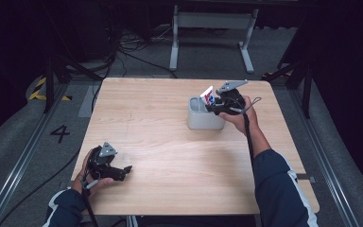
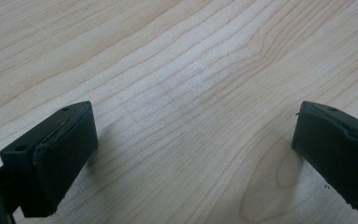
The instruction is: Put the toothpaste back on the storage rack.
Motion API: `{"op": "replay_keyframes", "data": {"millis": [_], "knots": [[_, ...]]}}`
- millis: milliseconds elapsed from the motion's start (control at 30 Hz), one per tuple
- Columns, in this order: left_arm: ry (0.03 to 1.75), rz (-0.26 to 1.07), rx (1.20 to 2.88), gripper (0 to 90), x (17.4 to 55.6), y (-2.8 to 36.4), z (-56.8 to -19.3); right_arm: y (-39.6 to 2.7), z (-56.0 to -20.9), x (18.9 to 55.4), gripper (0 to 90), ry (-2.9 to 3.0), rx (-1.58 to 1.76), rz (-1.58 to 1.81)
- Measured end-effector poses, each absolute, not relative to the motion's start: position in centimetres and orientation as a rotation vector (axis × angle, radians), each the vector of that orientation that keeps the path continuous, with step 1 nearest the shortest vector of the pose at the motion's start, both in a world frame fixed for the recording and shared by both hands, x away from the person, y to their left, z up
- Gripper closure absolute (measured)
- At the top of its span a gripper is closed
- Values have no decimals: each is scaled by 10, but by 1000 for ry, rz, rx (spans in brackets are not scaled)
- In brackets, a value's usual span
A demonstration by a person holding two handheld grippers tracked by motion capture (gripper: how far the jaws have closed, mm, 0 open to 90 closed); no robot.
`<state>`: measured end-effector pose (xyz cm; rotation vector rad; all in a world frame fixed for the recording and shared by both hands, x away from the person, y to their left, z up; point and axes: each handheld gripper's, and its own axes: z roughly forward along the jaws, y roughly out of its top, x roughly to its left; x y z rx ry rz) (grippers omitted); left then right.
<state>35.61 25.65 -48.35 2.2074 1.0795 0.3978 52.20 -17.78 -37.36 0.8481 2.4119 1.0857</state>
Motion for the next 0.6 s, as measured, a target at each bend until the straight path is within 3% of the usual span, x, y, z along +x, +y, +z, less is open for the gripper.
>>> {"op": "replay_keyframes", "data": {"millis": [267, 600], "knots": [[1063, 411, 2222, 7, 357, 257, -483, -180, -384, 524, 520, 2438, 876, 1037], [1063, 411, 2222, 6, 357, 257, -483, -180, -383, 523, 420, 2405, 893, 1040]]}}
